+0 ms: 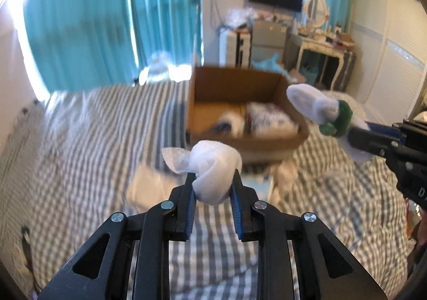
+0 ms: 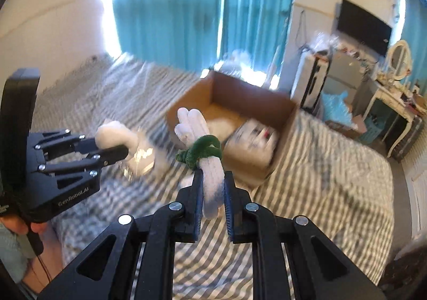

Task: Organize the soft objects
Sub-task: 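Lower the rolled sock and gloves into the cardboard box and open both tools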

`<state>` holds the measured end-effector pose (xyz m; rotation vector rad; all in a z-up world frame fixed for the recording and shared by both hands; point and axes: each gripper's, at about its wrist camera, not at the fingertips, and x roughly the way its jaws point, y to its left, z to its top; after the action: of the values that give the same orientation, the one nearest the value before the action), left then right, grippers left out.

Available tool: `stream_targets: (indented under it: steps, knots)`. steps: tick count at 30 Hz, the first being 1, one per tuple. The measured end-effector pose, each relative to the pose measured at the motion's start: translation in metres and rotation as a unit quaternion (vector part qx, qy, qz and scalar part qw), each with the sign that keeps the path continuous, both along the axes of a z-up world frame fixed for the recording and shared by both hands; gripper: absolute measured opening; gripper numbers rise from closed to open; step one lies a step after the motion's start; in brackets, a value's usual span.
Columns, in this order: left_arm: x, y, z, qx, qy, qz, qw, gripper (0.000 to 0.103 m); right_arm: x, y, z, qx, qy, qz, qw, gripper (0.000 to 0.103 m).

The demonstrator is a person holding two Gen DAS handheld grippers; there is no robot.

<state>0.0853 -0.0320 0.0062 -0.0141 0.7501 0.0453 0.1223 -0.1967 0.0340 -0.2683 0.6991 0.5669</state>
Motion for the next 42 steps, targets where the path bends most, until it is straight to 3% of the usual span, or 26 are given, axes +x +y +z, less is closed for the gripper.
stream_targets:
  steps: [6, 9, 13, 18, 23, 27, 31, 33, 36, 40, 42]
  knots:
    - [0.030, -0.003, 0.041, -0.001, -0.046, -0.025, 0.9986, 0.023, 0.026, -0.007, 0.046, 0.030, -0.037, -0.037, 0.998, 0.014]
    - [0.052, -0.006, 0.050, -0.012, -0.046, -0.041, 0.9980, 0.023, 0.042, -0.001, 0.060, 0.028, -0.052, -0.042, 0.997, 0.014]
    - [0.085, -0.013, 0.057, 0.017, -0.057, -0.051, 0.9969, 0.023, 0.071, 0.002, 0.066, 0.036, -0.058, -0.051, 0.996, 0.014]
    - [0.122, -0.016, 0.041, 0.023, -0.053, -0.071, 0.9959, 0.023, 0.119, 0.005, 0.043, 0.042, -0.035, -0.067, 0.996, 0.014]
    - [0.157, -0.012, 0.004, 0.031, -0.026, -0.063, 0.9972, 0.023, 0.161, 0.006, 0.005, 0.058, 0.005, -0.059, 0.997, 0.014]
    - [0.174, -0.007, -0.028, 0.035, -0.004, -0.057, 0.9977, 0.028, 0.183, 0.012, -0.027, 0.053, 0.024, -0.047, 0.997, 0.014]
    - [0.179, -0.016, -0.038, 0.057, -0.014, -0.077, 0.9953, 0.029, 0.192, 0.013, -0.049, 0.056, 0.036, -0.041, 0.997, 0.016]
    - [0.181, -0.018, -0.041, 0.071, -0.014, -0.076, 0.9945, 0.034, 0.196, 0.011, -0.053, 0.055, 0.037, -0.053, 0.996, 0.022]
    - [0.180, -0.016, -0.040, 0.061, -0.016, -0.067, 0.9958, 0.048, 0.194, 0.007, -0.050, 0.054, 0.020, -0.070, 0.996, 0.052]
    - [0.171, -0.013, -0.026, 0.053, -0.029, -0.046, 0.9971, 0.073, 0.184, -0.005, -0.031, 0.064, 0.004, -0.080, 0.995, 0.056]
    - [0.162, -0.015, -0.015, 0.060, -0.044, -0.040, 0.9964, 0.075, 0.176, -0.011, -0.018, 0.064, -0.006, -0.087, 0.994, 0.063]
